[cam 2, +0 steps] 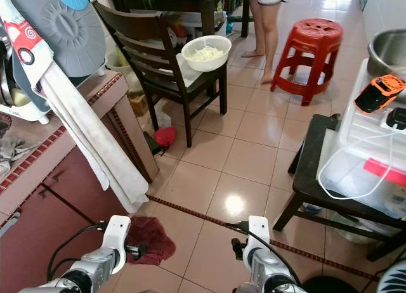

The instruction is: Kitchen organization

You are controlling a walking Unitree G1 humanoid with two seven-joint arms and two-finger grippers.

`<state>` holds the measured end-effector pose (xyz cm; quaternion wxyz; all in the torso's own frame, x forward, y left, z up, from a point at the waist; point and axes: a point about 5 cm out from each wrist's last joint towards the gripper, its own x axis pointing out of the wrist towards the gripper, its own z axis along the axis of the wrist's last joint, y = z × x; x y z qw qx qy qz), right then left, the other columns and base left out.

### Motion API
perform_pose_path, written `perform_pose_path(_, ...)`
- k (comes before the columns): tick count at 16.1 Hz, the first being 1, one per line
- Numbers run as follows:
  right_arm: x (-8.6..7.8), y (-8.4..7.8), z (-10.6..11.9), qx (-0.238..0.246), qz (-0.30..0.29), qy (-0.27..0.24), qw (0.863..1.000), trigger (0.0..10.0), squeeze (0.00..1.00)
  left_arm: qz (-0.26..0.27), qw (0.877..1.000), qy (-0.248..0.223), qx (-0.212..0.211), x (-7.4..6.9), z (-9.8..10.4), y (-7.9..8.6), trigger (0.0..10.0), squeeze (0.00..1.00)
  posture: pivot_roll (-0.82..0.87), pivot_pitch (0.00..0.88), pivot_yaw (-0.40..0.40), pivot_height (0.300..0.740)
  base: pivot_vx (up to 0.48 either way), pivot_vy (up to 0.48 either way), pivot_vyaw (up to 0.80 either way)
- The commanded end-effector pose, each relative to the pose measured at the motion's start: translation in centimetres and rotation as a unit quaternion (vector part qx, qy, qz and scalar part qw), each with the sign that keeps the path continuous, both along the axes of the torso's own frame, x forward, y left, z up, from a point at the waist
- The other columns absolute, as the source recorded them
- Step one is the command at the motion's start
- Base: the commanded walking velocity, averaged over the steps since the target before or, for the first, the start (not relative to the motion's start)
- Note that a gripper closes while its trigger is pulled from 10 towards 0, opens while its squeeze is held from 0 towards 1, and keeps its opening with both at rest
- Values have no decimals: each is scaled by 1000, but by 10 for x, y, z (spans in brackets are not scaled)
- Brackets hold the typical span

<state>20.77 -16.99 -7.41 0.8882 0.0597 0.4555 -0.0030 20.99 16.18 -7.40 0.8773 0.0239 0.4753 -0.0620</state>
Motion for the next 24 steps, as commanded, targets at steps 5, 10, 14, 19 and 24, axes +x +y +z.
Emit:
perform_pose_path(5,16,-6,12,-33,19,-58,998,10000,0,78,995,-62,-18,24,17,23,10000,0,-101,0,113,740,0,0,0)
perform_pose_path(10,76,-19,68,-24,26,-239,970,10000,0,41,971,-223,-78,82,73,34,10000,0,-96,0,96,740,0,0,0)
perform_pose_path(14,87,-29,103,-39,18,-342,939,10000,0,23,934,-341,-104,95,115,32,10000,0,-103,0,99,740,0,0,0)
perform_pose_path(19,51,-34,128,-57,12,-418,907,10000,0,-6,901,-417,-118,65,142,21,10000,0,-125,0,110,740,0,0,0)
perform_pose_path(24,20,-35,144,-98,1,-441,892,10000,0,-12,898,-427,-101,49,153,16,10000,0,-139,0,113,740,0,0,0)
